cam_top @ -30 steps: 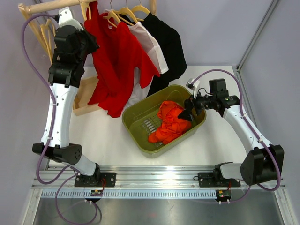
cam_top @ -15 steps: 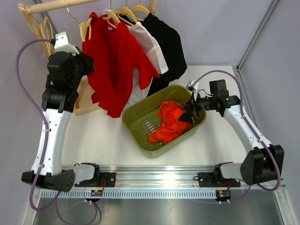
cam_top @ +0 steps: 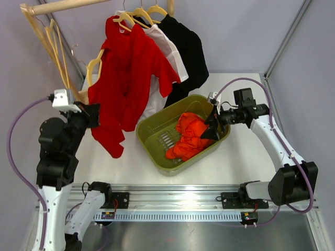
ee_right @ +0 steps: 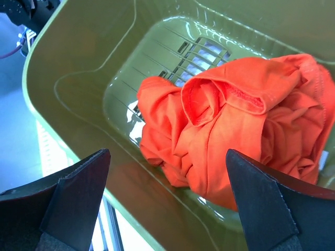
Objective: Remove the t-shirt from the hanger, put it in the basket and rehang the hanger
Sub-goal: Grab a hanger with a tshirt on it with the left arm
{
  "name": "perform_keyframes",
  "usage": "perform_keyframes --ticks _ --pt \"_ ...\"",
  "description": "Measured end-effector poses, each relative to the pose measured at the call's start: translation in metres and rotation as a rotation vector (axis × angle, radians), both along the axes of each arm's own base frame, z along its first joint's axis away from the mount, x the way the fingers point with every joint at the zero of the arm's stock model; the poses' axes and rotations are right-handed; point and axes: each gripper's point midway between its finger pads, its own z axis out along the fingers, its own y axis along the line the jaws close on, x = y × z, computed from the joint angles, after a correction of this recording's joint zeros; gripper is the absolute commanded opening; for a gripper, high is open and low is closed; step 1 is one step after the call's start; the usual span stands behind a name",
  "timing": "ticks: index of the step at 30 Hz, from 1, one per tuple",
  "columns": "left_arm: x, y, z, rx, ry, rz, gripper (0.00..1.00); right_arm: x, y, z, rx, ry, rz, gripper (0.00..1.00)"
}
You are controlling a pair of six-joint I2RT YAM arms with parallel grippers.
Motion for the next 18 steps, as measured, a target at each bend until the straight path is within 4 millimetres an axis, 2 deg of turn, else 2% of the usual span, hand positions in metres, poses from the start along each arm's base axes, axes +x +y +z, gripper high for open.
perform_keyframes --ticks 3,8,10,13,18 --pt "-0.017 -0.003 -0.023 0.004 0.016 -0.033 0.00 0.004 0.000 0.014 -0.006 -0.027 0.020 0.99" --pt "-0.037 -0.011 -0.058 0.000 0.040 -0.087 0.00 0.016 0.005 0.055 -0.001 -0.103 0.061 1.00" --pt "-0.043 -0.014 -0.072 -0.006 0.050 -0.110 0.00 0.016 0.011 0.071 0.001 -0.132 0.086 0.99" --pt "-0.050 -0.019 -0.088 -0.019 0.063 -0.142 0.00 0.007 0.035 0.091 -0.010 -0.168 0.164 0.99" --pt "-0.059 -0.031 -0.108 -0.052 0.083 -0.210 0.00 -0.015 0.088 0.098 -0.051 -0.169 0.300 0.99"
